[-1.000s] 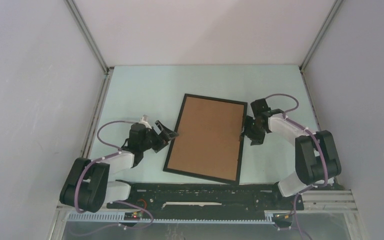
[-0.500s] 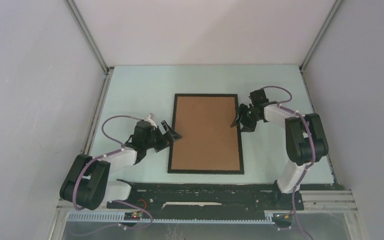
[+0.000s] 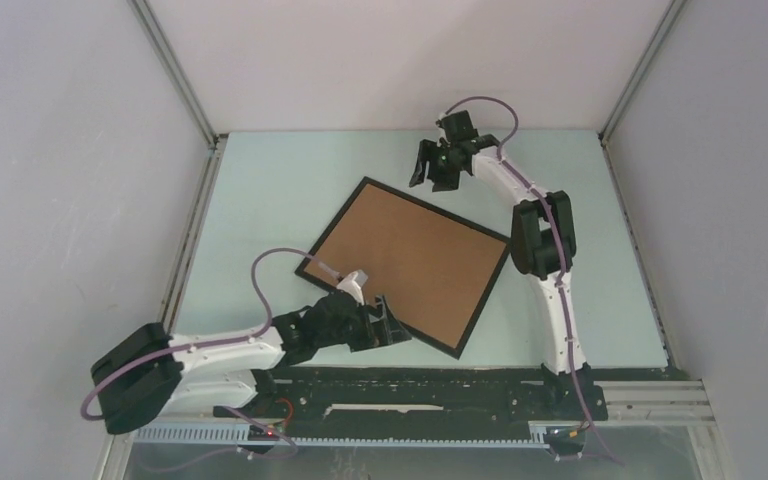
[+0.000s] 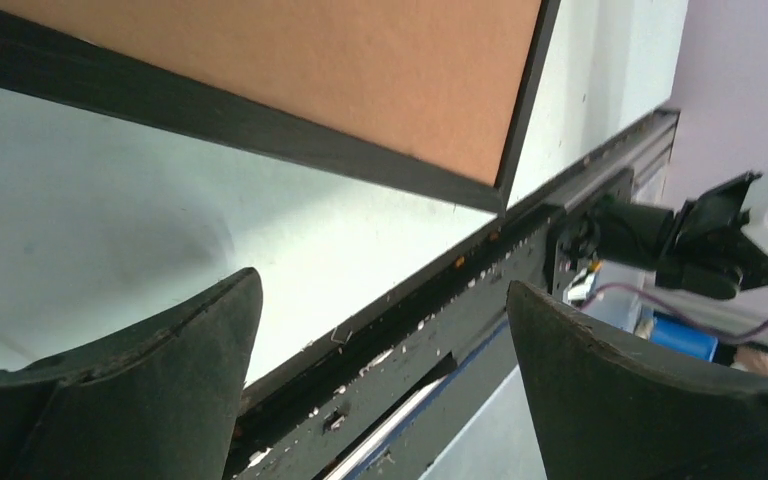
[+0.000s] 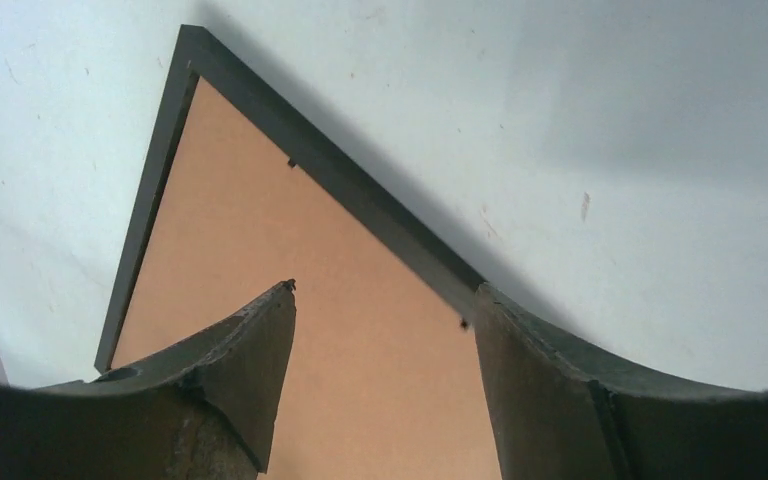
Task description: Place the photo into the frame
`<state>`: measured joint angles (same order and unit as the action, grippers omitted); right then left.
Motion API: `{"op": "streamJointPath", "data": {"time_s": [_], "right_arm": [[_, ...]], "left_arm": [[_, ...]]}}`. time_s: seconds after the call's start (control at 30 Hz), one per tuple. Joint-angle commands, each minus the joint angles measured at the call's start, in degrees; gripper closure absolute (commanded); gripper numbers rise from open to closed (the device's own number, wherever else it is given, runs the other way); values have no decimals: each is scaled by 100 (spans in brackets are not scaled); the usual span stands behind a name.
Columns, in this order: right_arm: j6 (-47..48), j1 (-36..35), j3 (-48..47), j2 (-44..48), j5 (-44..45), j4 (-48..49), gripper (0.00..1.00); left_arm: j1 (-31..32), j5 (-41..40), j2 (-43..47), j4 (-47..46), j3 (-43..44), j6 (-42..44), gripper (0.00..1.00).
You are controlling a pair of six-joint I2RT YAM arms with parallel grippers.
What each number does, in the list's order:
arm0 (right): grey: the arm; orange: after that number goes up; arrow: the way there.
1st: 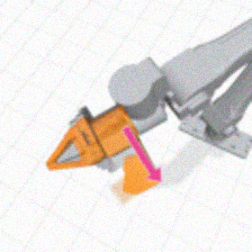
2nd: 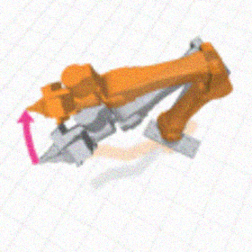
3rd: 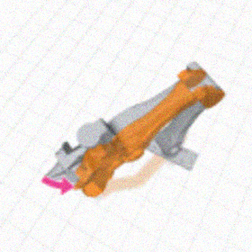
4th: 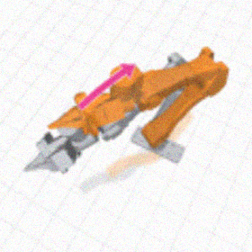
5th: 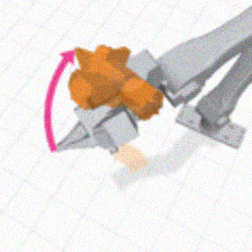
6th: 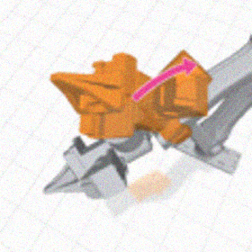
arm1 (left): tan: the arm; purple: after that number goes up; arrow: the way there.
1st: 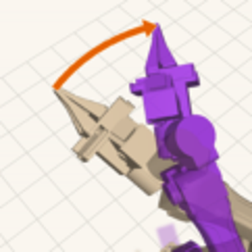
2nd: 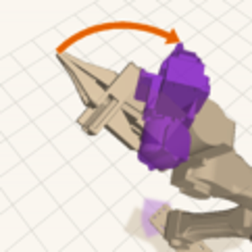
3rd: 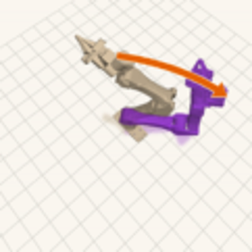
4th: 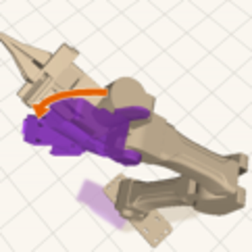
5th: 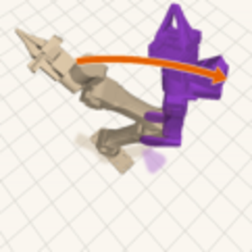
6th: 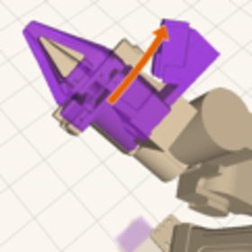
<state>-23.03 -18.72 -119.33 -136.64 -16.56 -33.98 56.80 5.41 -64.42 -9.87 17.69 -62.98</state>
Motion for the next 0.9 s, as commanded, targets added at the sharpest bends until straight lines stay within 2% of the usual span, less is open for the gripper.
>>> {"op": "streamJointPath", "data": {"time_s": [0.0, 0.07, 0.17, 0.27, 0.37, 0.43, 0.53, 0.67, 0.73, 0.8, 0.87], "right_arm": [[257, 475, -179, 954, 746, -1375, 26], [96, 684, 724, 1738, 828, -1221, 26], [-319, 915, 3098, 3282, 155, -35, 27], [-773, 1259, 5565, 4601, -694, 1125, 30], [-1014, 1614, 6874, 5461, -1102, 1594, 33], [-1123, 1911, 7411, 5845, -1338, 1784, 35], [-1225, 2184, 7939, 6058, -1379, 1942, 39], [-1328, 2315, 8452, 5993, -1598, 2143, 50], [-1332, 2381, 8628, 5982, -1562, 2207, 52], [-1318, 2399, 8752, 5936, -1593, 2332, 56], [-1291, 2404, 8801, 5790, -1696, 2411, 63]], "left_arm": [[-2, -1073, 837, 894, 121, 295, 0], [-13, -1307, 1149, 1208, 249, 611, 0], [-397, -1556, 1457, 1659, 672, 1322, 0], [-1612, -1064, 1344, 1751, 1188, 1774, 0], [-2684, -910, 958, 1614, 1792, 1943, 0], [-3112, -1259, 596, 1307, 2077, 2117, 0], [-3757, -1186, -260, 914, 2512, 2236, 0], [-4725, 65, -1785, 755, 3393, 2341, 0], [-4966, 637, -2478, 747, 3805, 2492, 0], [-5055, 765, -3039, 838, 4133, 2645, 1], [-5083, 798, -3370, 824, 4274, 2682, 2]]}}
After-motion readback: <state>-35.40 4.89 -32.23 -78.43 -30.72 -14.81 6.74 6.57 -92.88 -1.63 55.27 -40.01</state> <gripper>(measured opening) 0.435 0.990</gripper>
